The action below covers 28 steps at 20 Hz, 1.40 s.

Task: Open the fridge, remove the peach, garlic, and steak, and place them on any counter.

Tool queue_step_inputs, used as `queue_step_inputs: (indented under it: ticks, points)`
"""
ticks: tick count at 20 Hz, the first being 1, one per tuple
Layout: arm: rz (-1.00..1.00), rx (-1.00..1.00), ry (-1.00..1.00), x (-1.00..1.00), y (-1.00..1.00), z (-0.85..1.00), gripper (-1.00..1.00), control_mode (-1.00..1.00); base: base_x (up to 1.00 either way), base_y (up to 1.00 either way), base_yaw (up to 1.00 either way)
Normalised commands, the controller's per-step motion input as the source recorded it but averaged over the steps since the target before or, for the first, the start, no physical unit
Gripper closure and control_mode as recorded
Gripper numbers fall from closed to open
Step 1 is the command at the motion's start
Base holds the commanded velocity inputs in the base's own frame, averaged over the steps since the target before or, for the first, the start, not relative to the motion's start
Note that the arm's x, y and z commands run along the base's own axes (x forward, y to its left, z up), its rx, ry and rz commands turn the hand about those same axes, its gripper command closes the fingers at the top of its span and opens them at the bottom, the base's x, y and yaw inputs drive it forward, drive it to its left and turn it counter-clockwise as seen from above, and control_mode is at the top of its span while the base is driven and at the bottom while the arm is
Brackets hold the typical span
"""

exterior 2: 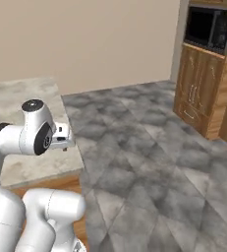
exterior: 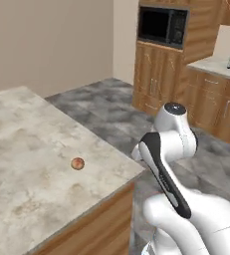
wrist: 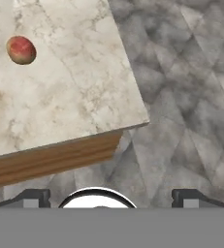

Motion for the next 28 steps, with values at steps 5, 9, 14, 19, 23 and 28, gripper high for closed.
queue_step_inputs:
  ticks: [5,9,14,19,23,28]
  points:
    - [0.0,0.0,0.0,0.0,0.0,0.0,-1.0,1.0,-0.19,-0.33,-0.82]
    - [0.0,0.0,0.0,0.0,0.0,0.0,-1.0,1.0,-0.16,-0.43,-0.8]
    - [0.0,0.0,0.0,0.0,0.0,0.0,-1.0,1.0,-0.1,-0.45,-0.8]
    - [0.0,0.0,0.0,0.0,0.0,0.0,-1.0,1.0,0.0,-0.41,-0.78]
    - [0.0,0.0,0.0,0.0,0.0,0.0,-1.0,1.0,0.44,-0.12,-0.6]
    - [0.0,0.0,0.0,0.0,0.0,0.0,-1.0,1.0,1.0,0.02,-0.16]
